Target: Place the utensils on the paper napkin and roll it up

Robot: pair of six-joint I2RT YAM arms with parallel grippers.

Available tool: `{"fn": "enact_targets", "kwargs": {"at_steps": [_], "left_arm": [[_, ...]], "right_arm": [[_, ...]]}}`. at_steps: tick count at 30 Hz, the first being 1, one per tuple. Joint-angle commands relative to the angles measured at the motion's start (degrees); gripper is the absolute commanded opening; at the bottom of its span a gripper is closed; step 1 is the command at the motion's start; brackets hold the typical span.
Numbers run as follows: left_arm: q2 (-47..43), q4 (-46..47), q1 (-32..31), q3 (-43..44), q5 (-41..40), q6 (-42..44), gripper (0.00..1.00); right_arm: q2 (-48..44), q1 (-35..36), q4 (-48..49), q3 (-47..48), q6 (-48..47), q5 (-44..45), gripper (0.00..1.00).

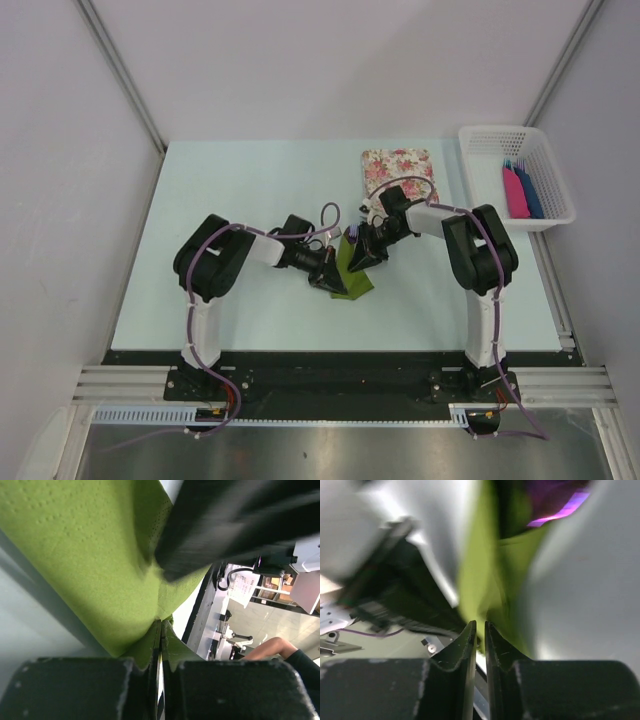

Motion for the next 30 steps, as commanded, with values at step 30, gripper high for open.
{"fn": "enact_targets", "kwargs": {"at_steps": [30], "left_arm": [[0.83, 19.69, -0.74, -9.44, -2.06, -13.6, 0.29]], "right_arm": [[7.3, -0.11, 0.06, -1.68, -5.58, 9.76, 0.11]]}}
